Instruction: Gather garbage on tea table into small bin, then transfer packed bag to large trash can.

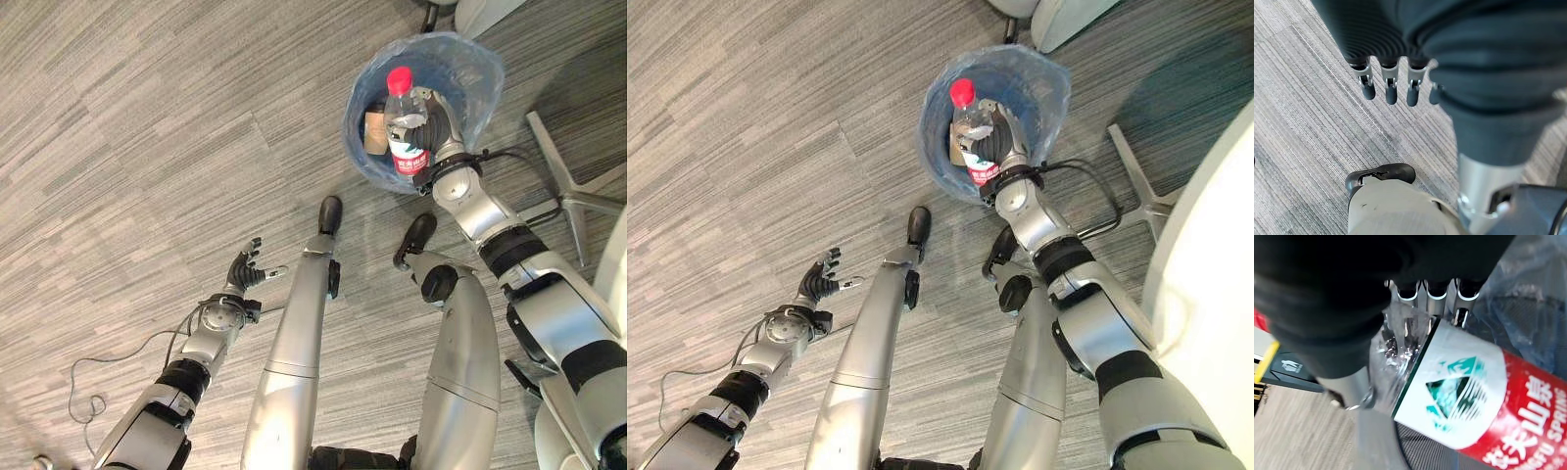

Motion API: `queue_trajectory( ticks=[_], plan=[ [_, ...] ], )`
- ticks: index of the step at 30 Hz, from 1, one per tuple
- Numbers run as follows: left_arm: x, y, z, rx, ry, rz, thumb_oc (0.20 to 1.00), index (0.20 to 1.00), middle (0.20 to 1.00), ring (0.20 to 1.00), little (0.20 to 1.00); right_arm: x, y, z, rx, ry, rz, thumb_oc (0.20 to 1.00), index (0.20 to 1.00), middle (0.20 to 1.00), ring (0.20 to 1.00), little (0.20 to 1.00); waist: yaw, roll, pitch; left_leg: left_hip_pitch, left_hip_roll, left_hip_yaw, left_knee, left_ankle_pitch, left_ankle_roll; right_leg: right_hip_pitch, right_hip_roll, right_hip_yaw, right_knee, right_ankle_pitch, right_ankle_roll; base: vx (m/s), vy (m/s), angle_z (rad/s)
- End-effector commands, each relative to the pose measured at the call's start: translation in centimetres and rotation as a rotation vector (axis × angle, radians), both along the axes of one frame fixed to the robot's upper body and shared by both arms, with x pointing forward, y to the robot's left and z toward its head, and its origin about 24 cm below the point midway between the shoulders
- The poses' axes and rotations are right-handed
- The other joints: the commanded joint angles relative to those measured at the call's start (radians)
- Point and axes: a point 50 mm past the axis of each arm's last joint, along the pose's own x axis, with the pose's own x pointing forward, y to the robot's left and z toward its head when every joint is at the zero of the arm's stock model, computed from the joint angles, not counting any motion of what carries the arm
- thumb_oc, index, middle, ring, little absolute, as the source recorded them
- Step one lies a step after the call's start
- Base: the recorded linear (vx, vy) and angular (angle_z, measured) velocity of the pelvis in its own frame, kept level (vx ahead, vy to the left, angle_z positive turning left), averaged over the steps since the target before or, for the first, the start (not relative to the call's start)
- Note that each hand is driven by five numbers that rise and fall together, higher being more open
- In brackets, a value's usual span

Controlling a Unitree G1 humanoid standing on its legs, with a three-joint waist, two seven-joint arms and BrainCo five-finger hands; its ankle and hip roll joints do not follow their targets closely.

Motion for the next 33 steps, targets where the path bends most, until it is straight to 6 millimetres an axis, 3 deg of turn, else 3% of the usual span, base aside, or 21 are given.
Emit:
queue_trajectory(
  ticks=[1,4,13,18,25,26,27,33],
  plan=[
    [-1.8,-0.3,-2.1,-0.026,0.050,0.002,1.000,1.000,1.000,1.000,1.000,-0.6,0.0,-0.3,-0.026,-0.044,0.024,1.000,1.000,1.000,1.000,1.000,0.008,0.041,-0.123,0.047,-0.020,0.062,-0.053,-0.065,0.045,0.075,0.034,0.117,-0.100,-0.067,0.095,0.00,0.000,0.00],
    [-2.1,-0.3,-2.4,-0.027,0.057,0.006,1.000,1.000,1.000,1.000,1.000,-1.0,-0.5,-0.7,-0.064,-0.062,0.030,1.000,1.000,1.000,1.000,1.000,-0.001,0.030,-0.127,0.066,-0.020,0.060,-0.081,-0.060,0.045,0.093,0.043,0.109,-0.120,-0.061,0.097,0.00,0.000,0.00],
    [-3.1,1.0,-3.4,0.008,0.090,0.055,1.000,1.000,1.000,1.000,1.000,-2.1,-0.6,-6.7,-0.536,0.025,0.022,1.000,1.000,1.000,1.000,1.000,-0.028,0.008,-0.136,0.110,0.001,0.047,-0.145,-0.051,0.032,0.141,0.066,0.098,-0.188,-0.043,0.109,-0.01,-0.036,-0.03],
    [-2.8,1.4,-3.0,0.025,0.077,0.060,1.000,1.000,1.000,1.000,1.000,-1.6,-0.1,-8.9,-0.653,0.107,0.005,1.000,1.000,1.000,1.000,1.000,-0.024,0.017,-0.126,0.106,0.006,0.048,-0.148,-0.045,0.027,0.138,0.066,0.096,-0.189,-0.041,0.113,0.00,-0.024,-0.03],
    [-2.4,1.1,-2.4,0.010,0.053,0.048,1.000,1.000,1.000,1.000,1.000,-0.5,0.7,-10.2,-0.757,0.208,-0.043,1.000,1.000,1.000,1.000,1.000,-0.005,0.045,-0.108,0.059,-0.011,0.043,-0.128,-0.034,0.028,0.082,0.056,0.101,-0.140,-0.050,0.111,0.00,-0.003,0.00],
    [-2.4,1.0,-2.5,0.011,0.054,0.042,1.000,1.000,1.000,1.000,1.000,-0.5,0.7,-10.6,-0.769,0.229,-0.045,0.715,0.715,0.715,0.715,0.715,-0.002,0.048,-0.106,0.054,-0.013,0.042,-0.126,-0.033,0.028,0.077,0.055,0.102,-0.134,-0.053,0.109,0.01,-0.037,0.12],
    [-2.3,0.9,-2.5,0.018,0.058,0.036,1.000,1.000,1.000,1.000,1.000,-0.4,0.8,-11.1,-0.765,0.265,-0.050,0.200,0.200,0.200,0.200,0.200,0.003,0.053,-0.102,0.045,-0.017,0.043,-0.120,-0.030,0.027,0.069,0.052,0.101,-0.126,-0.054,0.107,0.00,-0.033,0.13],
    [-2.1,0.9,-2.4,0.026,0.055,0.037,1.000,1.000,1.000,1.000,1.000,-0.6,1.1,-11.5,-0.635,0.284,-0.023,0.200,0.200,0.200,0.200,0.200,0.005,0.049,-0.103,0.047,-0.020,0.042,-0.127,-0.024,0.029,0.070,0.058,0.099,-0.123,-0.054,0.103,0.00,-0.014,0.07]
  ],
)
